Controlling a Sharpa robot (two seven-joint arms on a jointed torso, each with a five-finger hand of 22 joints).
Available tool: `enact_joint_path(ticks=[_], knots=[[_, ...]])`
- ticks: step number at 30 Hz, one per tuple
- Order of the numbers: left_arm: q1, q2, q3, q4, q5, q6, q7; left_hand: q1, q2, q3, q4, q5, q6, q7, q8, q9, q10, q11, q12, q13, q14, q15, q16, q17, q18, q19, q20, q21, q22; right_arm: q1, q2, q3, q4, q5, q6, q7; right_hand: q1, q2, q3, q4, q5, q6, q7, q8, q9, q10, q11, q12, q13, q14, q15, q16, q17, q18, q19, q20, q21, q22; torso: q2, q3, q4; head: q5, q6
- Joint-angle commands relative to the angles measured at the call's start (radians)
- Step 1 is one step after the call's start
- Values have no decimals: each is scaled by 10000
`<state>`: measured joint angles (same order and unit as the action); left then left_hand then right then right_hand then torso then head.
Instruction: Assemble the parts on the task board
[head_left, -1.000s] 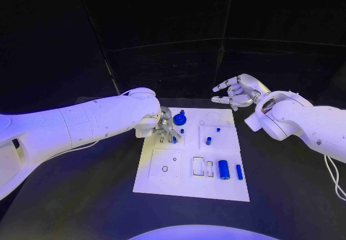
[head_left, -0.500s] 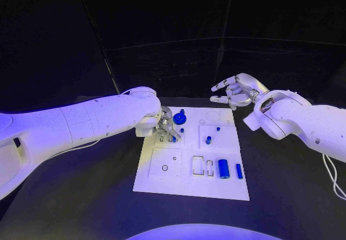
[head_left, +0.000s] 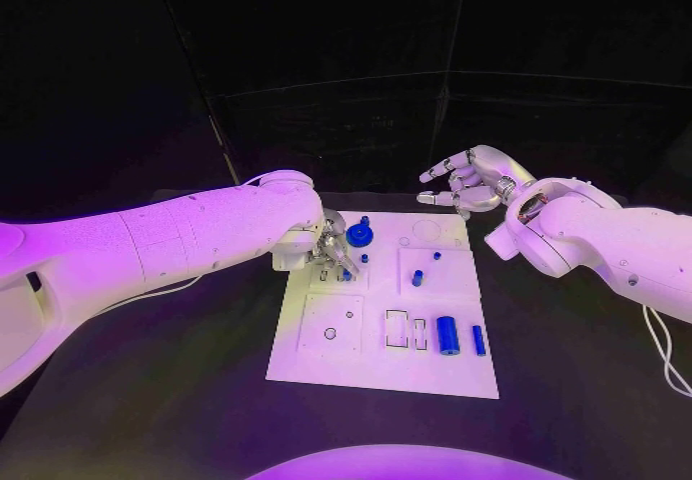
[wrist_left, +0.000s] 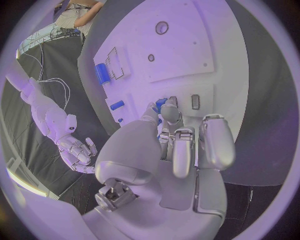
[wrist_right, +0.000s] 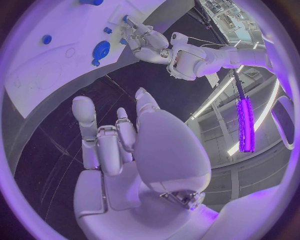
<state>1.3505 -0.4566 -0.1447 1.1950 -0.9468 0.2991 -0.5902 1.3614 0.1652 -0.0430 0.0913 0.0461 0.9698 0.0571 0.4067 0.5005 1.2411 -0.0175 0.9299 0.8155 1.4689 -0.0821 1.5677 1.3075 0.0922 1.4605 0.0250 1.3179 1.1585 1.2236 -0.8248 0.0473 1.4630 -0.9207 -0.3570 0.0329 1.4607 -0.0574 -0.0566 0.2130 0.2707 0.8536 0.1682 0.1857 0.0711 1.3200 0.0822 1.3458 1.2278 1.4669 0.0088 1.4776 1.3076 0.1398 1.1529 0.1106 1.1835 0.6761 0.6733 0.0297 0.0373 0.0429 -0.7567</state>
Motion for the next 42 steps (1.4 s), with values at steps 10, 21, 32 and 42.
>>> enact_joint_path(ticks=[10, 21, 32, 42], knots=[[-14, -295, -15, 234, 159, -660, 422, -797, -961, 4562, -1221, 86, -100, 134, -125, 281, 123, 35, -310, -154, 1019, 61, 31, 2633, -175, 14, 5, 184, 267, 21, -2, 10, -35, 25, 195, 27, -4, 121, 0, -86, 44, 55, -1, 47, -10, 19, -16, -31, 13, 539, -62, -50, 427, 150, -5, -18, -59, -8, -7, -5, 24, -8, -37], [-199, -908, -19, 1006, 172, -1935, 621, -2310, -1893, 7518, -1727, 373, -8, 69, 225, 765, 394, 22, -167, -42, 1019, 25, 31, 2633, -184, 23, 31, 210, 359, 20, -32, 9, -96, 24, 208, 19, 15, 135, 4, -110, 35, 58, -3, 56, -9, 23, -18, -29, 14, 539, -65, -56, 420, 153, -9, -20, -72, -30, -10, -26, 44, -22, -73], [-428, -1161, -23, 1359, -529, -2116, 545, -2392, -1909, 7683, -1777, 388, -16, 64, 283, 827, 381, 15, -224, -122, 1019, 17, 31, 2633, -180, 22, 23, 197, 345, 19, -49, 8, -122, 23, 222, 9, 27, 140, 7, -122, 32, 60, -4, 61, -9, 47, -19, -7, 45, 539, -66, -57, 419, 152, -3, -22, -71, -25, -3, -23, 34, 23, -73], [-518, -1251, -24, 1503, -999, -2319, 372, -2462, -1931, 7812, -1823, 390, -22, 55, 348, 883, 399, 7, -210, -125, 1019, 10, 31, 2633, -188, 38, 17, 220, 388, 19, -54, 8, -131, 22, 227, 12, 31, 142, 6, -131, 29, 63, -5, 66, -9, 50, -20, -3, 49, 539, -67, -58, 417, 152, -3, -23, -74, -29, 5, -19, 30, 39, -76]])
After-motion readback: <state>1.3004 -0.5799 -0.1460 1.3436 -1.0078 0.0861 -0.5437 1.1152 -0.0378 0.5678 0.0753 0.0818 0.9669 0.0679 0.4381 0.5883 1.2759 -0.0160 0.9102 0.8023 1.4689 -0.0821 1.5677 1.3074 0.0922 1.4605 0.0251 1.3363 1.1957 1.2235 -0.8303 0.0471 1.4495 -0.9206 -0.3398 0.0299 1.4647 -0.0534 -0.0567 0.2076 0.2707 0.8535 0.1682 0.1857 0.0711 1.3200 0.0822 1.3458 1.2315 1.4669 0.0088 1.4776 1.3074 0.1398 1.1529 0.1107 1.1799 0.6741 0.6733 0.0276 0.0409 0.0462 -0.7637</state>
